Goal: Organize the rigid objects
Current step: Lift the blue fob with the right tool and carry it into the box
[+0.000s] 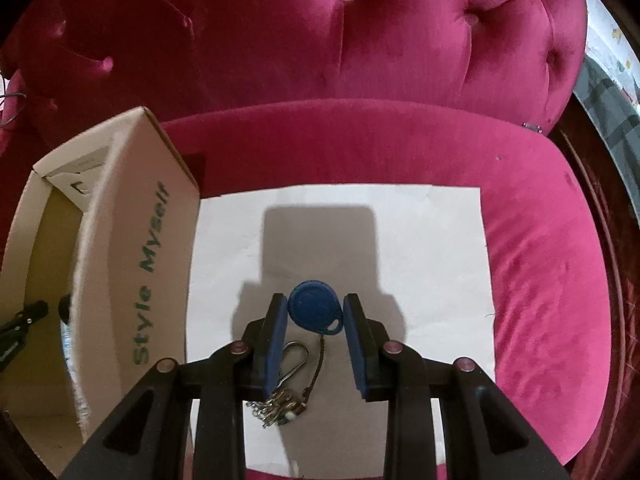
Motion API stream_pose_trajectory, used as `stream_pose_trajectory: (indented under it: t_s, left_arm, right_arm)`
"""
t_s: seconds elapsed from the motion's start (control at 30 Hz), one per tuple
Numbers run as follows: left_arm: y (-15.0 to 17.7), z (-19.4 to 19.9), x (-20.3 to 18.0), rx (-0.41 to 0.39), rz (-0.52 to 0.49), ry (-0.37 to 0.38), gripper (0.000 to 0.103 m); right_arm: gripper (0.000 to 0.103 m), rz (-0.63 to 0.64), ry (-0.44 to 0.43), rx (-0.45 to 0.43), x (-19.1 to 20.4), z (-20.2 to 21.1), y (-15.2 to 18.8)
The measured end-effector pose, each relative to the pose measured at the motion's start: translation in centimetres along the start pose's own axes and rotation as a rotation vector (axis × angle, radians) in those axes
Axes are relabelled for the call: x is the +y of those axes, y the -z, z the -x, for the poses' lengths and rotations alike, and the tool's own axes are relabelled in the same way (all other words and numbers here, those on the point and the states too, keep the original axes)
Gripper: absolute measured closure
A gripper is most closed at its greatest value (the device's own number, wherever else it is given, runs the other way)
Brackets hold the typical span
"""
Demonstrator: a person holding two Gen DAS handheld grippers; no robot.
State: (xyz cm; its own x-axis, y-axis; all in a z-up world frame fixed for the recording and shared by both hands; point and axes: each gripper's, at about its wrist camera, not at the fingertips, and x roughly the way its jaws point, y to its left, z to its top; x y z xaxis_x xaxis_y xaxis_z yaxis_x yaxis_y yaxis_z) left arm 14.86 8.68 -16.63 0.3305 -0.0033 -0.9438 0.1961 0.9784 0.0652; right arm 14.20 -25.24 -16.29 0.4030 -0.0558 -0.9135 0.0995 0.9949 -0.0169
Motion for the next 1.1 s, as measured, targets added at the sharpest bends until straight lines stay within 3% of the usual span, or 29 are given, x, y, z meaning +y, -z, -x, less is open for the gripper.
stream_pose_trajectory:
  t_s: [0.73,1.1]
  left_arm:
    - [0.0,0.1,-0.1,-0.001,-0.003,-0.009,0.088]
    - [0.1,0.1,0.2,-0.002,0.008,0.003,0.088]
  right_arm:
    - [0.073,0.056,-0.034,-0.102,4.5,9.0,-0.8]
    - [0.073,0.131,-0.072,-0.124,9.5,11.5,-1.3]
